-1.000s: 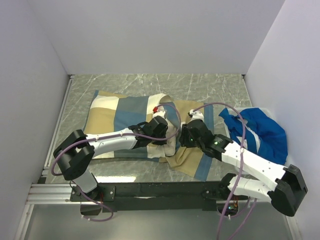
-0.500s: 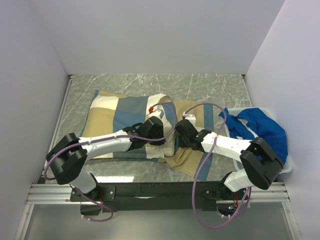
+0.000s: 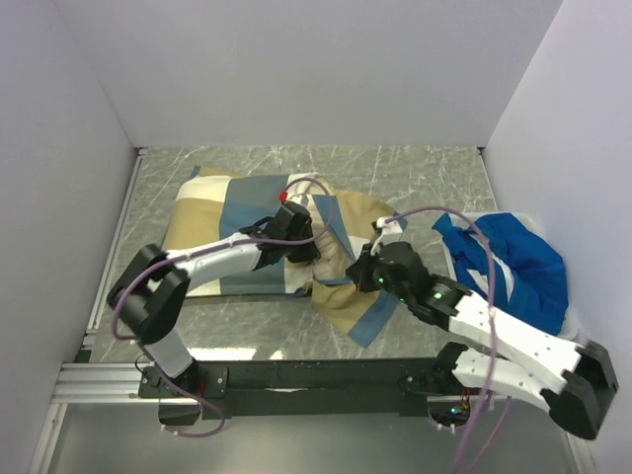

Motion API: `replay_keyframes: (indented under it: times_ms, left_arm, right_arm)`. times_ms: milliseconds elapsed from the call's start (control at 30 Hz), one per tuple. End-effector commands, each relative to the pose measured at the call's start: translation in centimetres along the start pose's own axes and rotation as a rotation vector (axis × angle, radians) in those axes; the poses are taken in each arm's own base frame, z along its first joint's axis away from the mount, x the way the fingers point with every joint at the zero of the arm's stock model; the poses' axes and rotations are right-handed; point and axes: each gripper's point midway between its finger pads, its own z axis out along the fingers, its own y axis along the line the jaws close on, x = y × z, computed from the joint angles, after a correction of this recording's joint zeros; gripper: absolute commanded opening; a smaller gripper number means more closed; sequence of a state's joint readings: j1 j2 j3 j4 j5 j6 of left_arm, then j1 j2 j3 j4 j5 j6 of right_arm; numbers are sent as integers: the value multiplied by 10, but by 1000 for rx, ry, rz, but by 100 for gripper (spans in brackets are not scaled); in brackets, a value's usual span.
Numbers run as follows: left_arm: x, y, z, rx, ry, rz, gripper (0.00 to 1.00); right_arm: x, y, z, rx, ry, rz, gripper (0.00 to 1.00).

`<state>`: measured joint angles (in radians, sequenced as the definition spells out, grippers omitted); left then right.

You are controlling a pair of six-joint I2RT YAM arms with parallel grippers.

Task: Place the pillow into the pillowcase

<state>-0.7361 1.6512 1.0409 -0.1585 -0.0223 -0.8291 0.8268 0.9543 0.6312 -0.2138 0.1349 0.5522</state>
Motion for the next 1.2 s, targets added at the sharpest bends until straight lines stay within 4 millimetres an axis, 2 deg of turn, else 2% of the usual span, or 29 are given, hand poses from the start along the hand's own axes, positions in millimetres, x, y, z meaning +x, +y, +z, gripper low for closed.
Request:
replay_keyframes:
  times_ms: [0, 33, 100, 133, 200, 233, 300, 333, 367, 400, 433, 467, 500, 533, 567, 600, 633, 700, 733, 767, 833, 867, 900, 933, 967, 1100, 1167]
  left_arm:
    - [-35, -14, 29, 35, -87, -27, 1]
    - [-26, -14, 35, 35, -68, -23, 1]
    - [-14, -13, 38, 28, -49, -8, 1]
    - [-6, -21, 36, 45, -41, 9, 1]
    - [14, -22, 32, 52, -8, 34, 1]
    - [22, -32, 24, 77, -6, 49, 1]
    - [45, -21, 16, 60, 26, 48, 2]
    - [47, -29, 2, 90, 11, 51, 5]
    - [60, -16, -3, 68, 29, 39, 9]
    - [64, -14, -10, 69, 24, 40, 17]
    - [57, -17, -26, 80, -17, 28, 20]
    - [66, -3, -31, 47, -8, 31, 28]
    - [70, 1, -39, 38, -12, 40, 30]
    - [62, 0, -52, 46, -51, 29, 31]
    - [70, 11, -56, 21, -35, 36, 31]
    - [69, 9, -66, 38, -48, 36, 30]
    - [71, 12, -70, 33, -51, 31, 27]
    - [75, 19, -82, 21, -61, 34, 14]
    - [76, 22, -86, 19, -65, 23, 10]
    - [79, 26, -88, 17, -64, 20, 8]
    - [77, 17, -97, 66, -77, 33, 16]
    - [76, 13, -99, 76, -80, 40, 27]
    - [81, 15, -98, 48, -71, 62, 31]
    - [77, 9, -99, 44, -80, 78, 36]
    - [79, 8, -98, 31, -75, 95, 45]
    - [97, -1, -84, -18, -44, 183, 55]
    - [94, -8, -82, -45, -60, 196, 58]
  right_arm:
    - [-19, 36, -39, -171, 1, -84, 0]
    - [-28, 40, -44, -180, -17, -90, 0]
    - [-33, 42, -43, -172, -23, -98, 0]
    - [-35, 41, -38, -148, -11, -106, 0]
    - [-36, 36, -27, -110, -2, -113, 0]
    - [-36, 34, -17, -95, 11, -113, 0]
    - [-43, 18, -5, -48, 6, -81, 0]
    - [-43, 11, 3, -33, 14, -68, 0]
    - [-49, -6, 8, 8, 2, -39, 0]
    - [-47, -16, 12, 28, 8, -23, 0]
    - [-46, -24, 17, 54, 14, -13, 0]
    - [-45, -32, 19, 80, 16, -11, 0]
    - [-40, -36, 22, 93, 31, -18, 0]
    - [-39, -37, 22, 92, 33, -20, 5]
    - [-34, -35, 23, 76, 49, -19, 9]
    - [-29, -34, 22, 59, 60, -18, 14]
    - [-28, -31, 22, 43, 53, -14, 26]
    - [-22, -25, 16, -7, 57, -19, 37]
    - [-20, -23, 12, -20, 62, -24, 46]
    - [-20, -22, 9, -29, 61, -29, 50]
    - [-23, -23, -1, -22, 44, -30, 57]
    - [-25, -25, -4, -7, 33, -28, 57]
    - [-34, -25, -10, 5, 0, -22, 57]
    - [-35, -28, -13, 24, -2, -18, 58]
    - [-37, -29, -16, 35, -9, -14, 59]
    - [-54, -40, -24, 117, -74, 3, 66]
    - [-67, -44, -25, 146, -92, 8, 68]
